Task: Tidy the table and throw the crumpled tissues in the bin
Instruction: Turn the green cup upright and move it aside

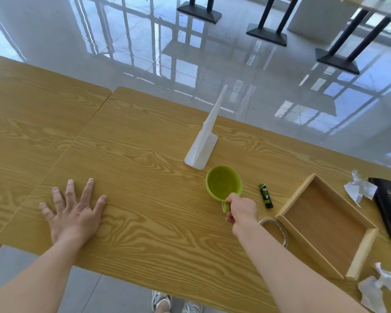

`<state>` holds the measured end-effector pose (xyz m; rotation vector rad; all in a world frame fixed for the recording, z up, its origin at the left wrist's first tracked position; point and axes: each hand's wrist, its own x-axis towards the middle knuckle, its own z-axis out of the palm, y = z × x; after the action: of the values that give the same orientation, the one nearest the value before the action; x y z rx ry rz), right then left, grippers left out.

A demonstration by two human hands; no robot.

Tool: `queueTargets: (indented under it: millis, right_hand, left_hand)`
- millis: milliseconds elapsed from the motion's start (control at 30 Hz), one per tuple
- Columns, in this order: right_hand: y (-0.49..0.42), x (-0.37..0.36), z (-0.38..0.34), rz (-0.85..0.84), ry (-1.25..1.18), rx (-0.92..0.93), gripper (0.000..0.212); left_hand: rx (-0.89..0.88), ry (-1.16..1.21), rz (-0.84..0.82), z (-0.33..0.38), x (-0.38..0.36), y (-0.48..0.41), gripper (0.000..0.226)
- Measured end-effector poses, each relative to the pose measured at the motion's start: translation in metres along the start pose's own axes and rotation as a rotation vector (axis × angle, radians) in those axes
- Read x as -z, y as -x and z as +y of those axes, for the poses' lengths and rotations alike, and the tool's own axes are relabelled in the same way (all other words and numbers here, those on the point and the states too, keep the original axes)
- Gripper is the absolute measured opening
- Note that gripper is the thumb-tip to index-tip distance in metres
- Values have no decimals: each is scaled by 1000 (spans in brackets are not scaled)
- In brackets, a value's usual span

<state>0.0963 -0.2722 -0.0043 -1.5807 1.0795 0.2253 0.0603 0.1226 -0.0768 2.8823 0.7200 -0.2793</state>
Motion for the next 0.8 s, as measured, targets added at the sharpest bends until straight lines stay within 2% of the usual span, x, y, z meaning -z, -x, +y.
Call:
queueTargets:
  millis: [333,567,700,800]
  right_hand:
    - [48,-39,-6,-256,278,242,16]
    - [84,-113,-7,-379,344,254,19]
    - [108,-165,-9,-407,378,251,19]
    - [122,-201,-9,-430,386,249,20]
  left_hand:
    - [-11,13,24,1,3,1,72]
    - [-53,25,-2,4,9,-1,69]
    - [-186,-50,20,-48,24,-22,69]
    - [-192,12,48,-85,21,-25,76]
